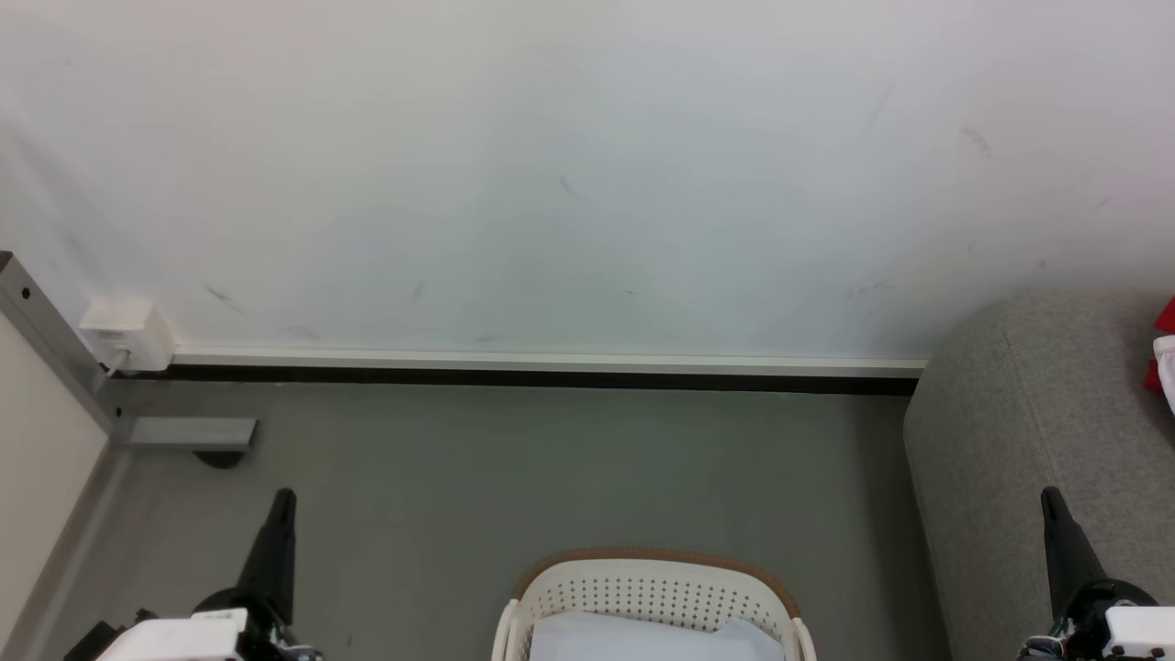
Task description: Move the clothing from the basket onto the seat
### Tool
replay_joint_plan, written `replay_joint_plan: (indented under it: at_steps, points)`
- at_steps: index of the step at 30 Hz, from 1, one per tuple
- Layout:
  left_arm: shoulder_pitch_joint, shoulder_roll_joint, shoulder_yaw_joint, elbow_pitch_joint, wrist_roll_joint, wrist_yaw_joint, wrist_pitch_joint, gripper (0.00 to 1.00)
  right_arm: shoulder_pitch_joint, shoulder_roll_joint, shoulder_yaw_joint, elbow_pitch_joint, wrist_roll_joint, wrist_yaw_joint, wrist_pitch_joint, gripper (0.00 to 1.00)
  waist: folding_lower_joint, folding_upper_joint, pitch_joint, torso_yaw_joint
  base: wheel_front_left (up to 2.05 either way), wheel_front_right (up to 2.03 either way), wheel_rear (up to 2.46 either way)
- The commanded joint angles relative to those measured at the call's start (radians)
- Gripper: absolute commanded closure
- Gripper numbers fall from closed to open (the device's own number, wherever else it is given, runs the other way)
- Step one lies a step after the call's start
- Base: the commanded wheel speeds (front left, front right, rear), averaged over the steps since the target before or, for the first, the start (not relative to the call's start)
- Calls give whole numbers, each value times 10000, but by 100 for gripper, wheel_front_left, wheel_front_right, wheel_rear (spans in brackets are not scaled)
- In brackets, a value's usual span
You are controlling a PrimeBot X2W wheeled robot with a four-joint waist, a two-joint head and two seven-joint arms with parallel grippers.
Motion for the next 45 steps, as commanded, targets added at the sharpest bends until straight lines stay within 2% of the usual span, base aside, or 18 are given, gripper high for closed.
replay_joint_plan:
  at_steps: [1,45]
  points:
    - [-71,15,23,-26,-133,-18,40,100,-139,-74,-32,27,20,-24,40,100,0,0,0,0,0,0,0]
    - [-69,15,17,-28,-138,-18,35,100,-138,-74,-31,27,21,-25,39,100,0,0,0,0,0,0,0]
